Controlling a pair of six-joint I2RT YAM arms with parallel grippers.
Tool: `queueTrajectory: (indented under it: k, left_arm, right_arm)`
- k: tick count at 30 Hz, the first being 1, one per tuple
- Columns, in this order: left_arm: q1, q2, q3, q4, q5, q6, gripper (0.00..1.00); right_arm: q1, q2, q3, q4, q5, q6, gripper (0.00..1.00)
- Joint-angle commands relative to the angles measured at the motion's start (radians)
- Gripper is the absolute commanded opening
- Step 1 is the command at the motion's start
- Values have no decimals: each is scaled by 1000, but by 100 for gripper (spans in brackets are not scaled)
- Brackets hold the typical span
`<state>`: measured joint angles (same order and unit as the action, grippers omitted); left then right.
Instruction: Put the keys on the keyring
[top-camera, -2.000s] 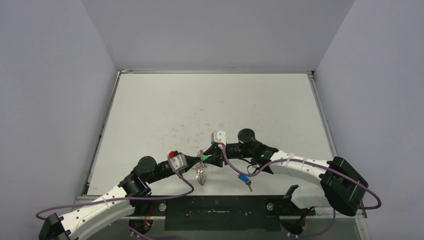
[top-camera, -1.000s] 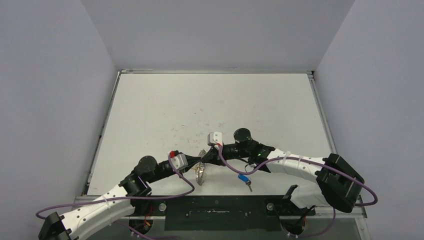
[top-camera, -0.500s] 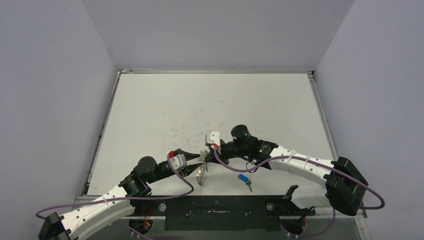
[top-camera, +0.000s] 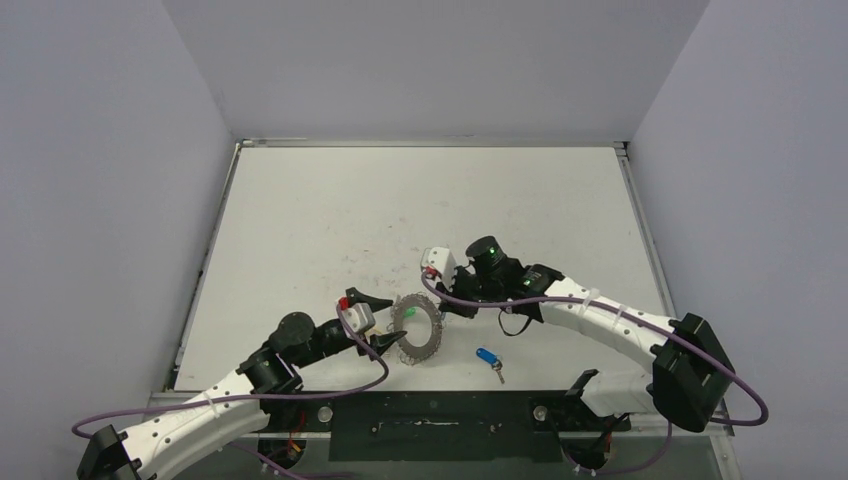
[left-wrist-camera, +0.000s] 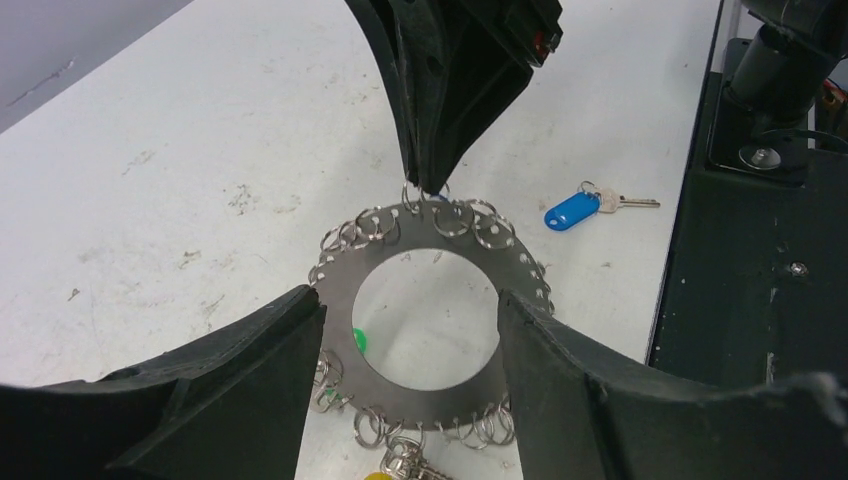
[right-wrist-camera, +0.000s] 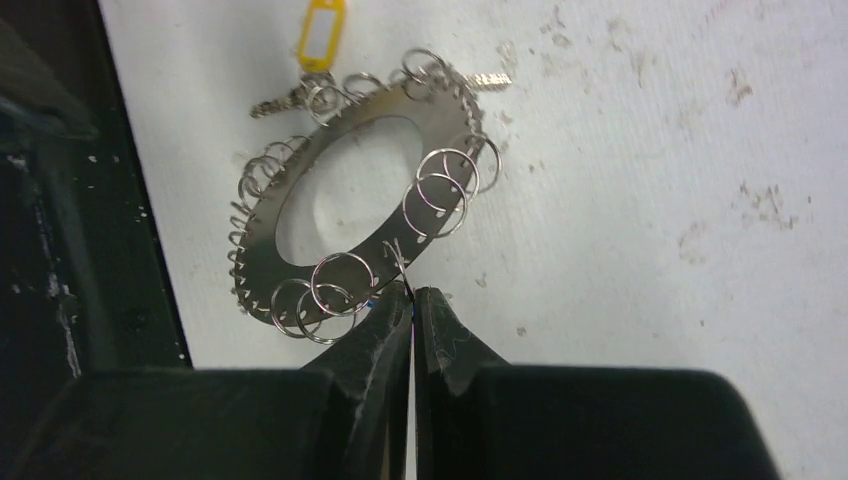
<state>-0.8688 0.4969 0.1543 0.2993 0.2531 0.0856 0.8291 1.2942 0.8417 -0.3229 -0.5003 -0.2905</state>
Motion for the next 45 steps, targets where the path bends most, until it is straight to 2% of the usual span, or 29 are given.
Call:
queueTrajectory:
  k: [1, 6, 13, 15, 17, 21, 27, 31, 34, 38, 45]
  left_arm:
    - [1, 1, 46, -21, -40, -37, 63]
    - [1, 6, 47, -39, -98, -78, 71]
    - [3, 48, 76, -93, -208, -219, 84]
    - [4, 64, 90, -118, -242, -261, 91]
    - [3, 83, 103, -146, -291, -305, 97]
    - [3, 126, 134, -207, -351, -372, 97]
    - [8, 190, 165, -247, -407, -479, 97]
    - [17, 233, 163, -258, -420, -558, 97]
    - [22, 272, 175, -294, -437, -658, 97]
    - [30, 334, 192, -372, -439, -809, 97]
    - [39, 428, 189, -369, -393, -993, 75]
  right_arm:
    - [-84, -6, -40, 29, 51, 60, 0]
    - [-166, 18, -107, 161, -15, 91, 0]
    - [-200, 156, -90, 288, -22, 134, 0]
    - [-214, 164, -97, 314, 1, 169, 13]
    - [-226, 147, -114, 352, 37, 196, 34]
    - [-244, 58, -168, 391, 116, 224, 68]
    - [-266, -133, -236, 373, 264, 271, 99]
    - [-291, -240, -277, 343, 430, 412, 100]
    - [-306, -281, -270, 217, 615, 599, 100]
    - [-335, -283, -264, 126, 511, 714, 100]
    - [-334, -292, -388, 188, 331, 818, 100]
